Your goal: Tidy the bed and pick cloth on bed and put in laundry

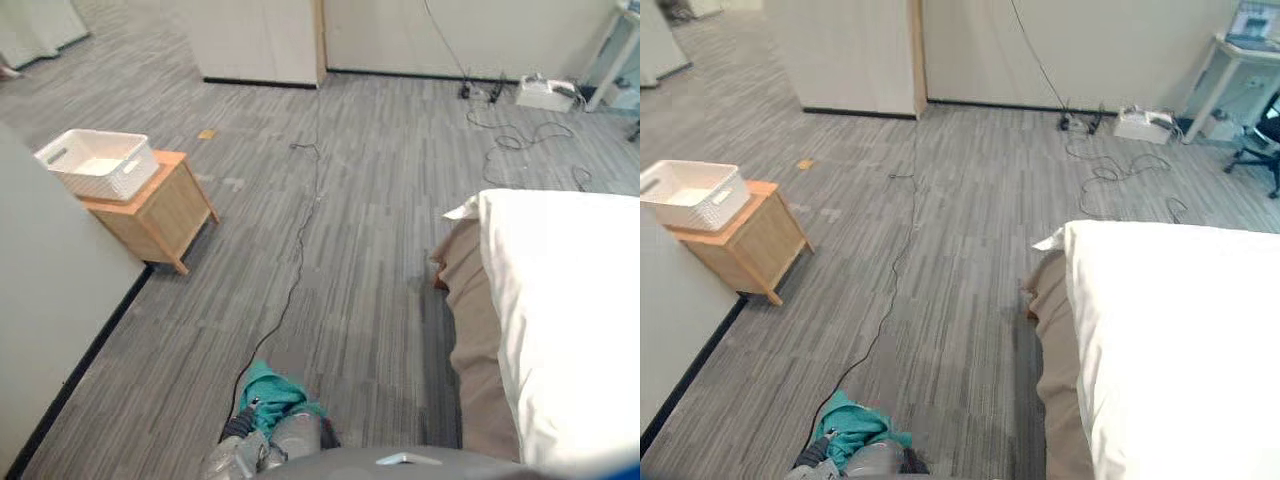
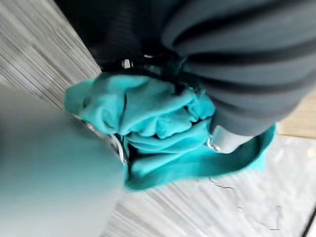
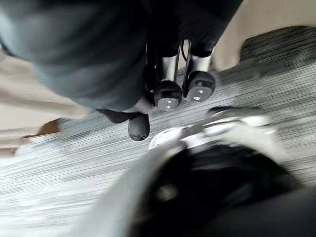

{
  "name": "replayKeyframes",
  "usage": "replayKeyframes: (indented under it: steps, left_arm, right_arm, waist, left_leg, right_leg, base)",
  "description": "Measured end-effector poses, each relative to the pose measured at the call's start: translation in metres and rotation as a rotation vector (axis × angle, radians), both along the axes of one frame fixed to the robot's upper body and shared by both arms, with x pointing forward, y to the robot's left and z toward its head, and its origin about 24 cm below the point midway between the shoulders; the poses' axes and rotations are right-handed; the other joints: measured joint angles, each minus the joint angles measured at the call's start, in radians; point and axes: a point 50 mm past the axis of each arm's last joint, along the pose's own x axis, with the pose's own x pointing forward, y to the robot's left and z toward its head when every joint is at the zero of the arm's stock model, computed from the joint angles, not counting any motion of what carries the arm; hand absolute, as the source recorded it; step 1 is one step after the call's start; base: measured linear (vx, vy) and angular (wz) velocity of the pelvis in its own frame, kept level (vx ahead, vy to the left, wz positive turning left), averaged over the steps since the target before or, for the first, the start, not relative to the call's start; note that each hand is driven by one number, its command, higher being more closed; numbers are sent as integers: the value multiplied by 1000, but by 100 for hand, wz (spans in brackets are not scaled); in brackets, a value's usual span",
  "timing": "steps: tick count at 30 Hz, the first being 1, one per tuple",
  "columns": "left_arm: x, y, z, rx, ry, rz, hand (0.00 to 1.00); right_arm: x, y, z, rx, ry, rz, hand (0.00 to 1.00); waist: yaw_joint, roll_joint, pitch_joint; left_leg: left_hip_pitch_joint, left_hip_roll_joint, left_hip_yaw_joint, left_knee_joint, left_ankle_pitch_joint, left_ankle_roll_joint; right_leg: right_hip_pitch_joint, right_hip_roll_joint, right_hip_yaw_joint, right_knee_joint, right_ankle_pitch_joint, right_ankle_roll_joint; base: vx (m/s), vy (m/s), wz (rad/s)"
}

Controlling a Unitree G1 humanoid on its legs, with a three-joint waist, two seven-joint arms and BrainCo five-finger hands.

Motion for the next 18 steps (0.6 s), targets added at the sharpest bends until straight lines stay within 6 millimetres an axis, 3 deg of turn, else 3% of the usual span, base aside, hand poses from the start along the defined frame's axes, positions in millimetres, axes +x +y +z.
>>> replayKeyframes:
  steps: [2,4,5,6,7,9,12,13,14,15,16,17,18]
  left_arm:
    - [2,-1,0,2,-7,-21,100]
    - [2,0,1,6,-7,-30,100]
    - [0,-1,0,7,2,-38,100]
    - [-2,1,-1,16,13,-40,100]
    - [-2,2,0,23,16,-47,100]
    - [-3,5,-1,32,27,-50,100]
    - [-15,7,-3,48,75,-70,100]
    - [-24,9,-5,65,116,-112,100]
    - [-32,13,-7,87,158,-171,100]
    - [-35,16,-7,102,172,-198,100]
    - [-40,21,-6,133,194,-250,100]
    - [-37,22,-6,155,193,-300,100]
    - [-34,22,-5,165,189,-319,100]
  right_arm:
    - [11,-3,1,-5,-28,-12,100]
    - [9,-3,1,-2,-26,-28,100]
    - [7,-5,1,-4,-24,-40,100]
    - [3,-1,-1,13,0,-40,100]
    - [3,0,-2,14,-1,-38,100]
    - [11,0,-1,12,-19,-32,100]
    - [12,-1,-1,8,-21,-39,100]
    - [14,-2,-1,4,-26,-47,100]
    - [12,0,-2,6,-20,-65,100]
    - [12,1,-2,11,-17,-75,100]
    - [11,7,-4,28,-11,-101,100]
    - [10,9,-4,32,-10,-122,100]
    - [9,9,-4,30,-12,-127,100]
  waist:
    - [1,6,4]
    - [1,7,4]
    - [-9,16,5]
    - [-9,2,2]
    - [-5,-2,-1]
    - [-2,1,2]
    - [11,5,-3]
    - [5,10,-6]
    - [5,3,-5]
    - [6,-9,-5]
    - [5,-37,-7]
    - [-5,-41,-8]
    - [-4,-40,-7]
  left_leg:
    - [-2,12,-23,-48,-94,-9]
    - [9,21,-8,-213,-73,-33]
    - [25,26,8,-299,-7,-17]
    - [53,-28,23,-354,-6,9]
    - [59,-47,30,-371,-11,14]
    - [64,-80,53,-380,-44,50]
    - [113,-96,72,-444,-50,60]
    - [134,-92,68,-463,-56,69]
    - [162,-100,61,-476,-63,75]
    - [179,-111,57,-487,-61,67]
    - [220,-141,37,-522,-56,69]
    - [250,-158,4,-563,-48,68]
    - [260,-163,-8,-584,-42,67]
  right_leg:
    - [12,-8,1,-11,-7,-10]
    - [29,-27,-12,-35,-43,16]
    - [49,-30,-19,-51,-60,34]
    - [64,-67,-16,-67,-63,43]
    - [67,-78,-13,-75,-61,41]
    - [73,-103,17,-92,18,52]
    - [38,-124,50,1,64,53]
    - [-31,-127,80,219,56,73]
    - [-88,-127,101,444,91,118]
    - [-111,-125,107,523,147,141]
    - [-129,-131,107,600,248,158]
    - [-179,-149,111,697,318,175]
    - [-226,-157,108,770,289,172]
  base:
    - [45,118,-13]
    - [66,174,10]
    - [134,253,32]
    - [131,219,28]
    - [167,193,16]
    - [179,196,2]
    - [182,182,-6]
    - [190,98,0]
    - [204,78,2]
    - [257,53,7]
    - [328,50,33]
    - [278,39,46]
    - [281,30,61]
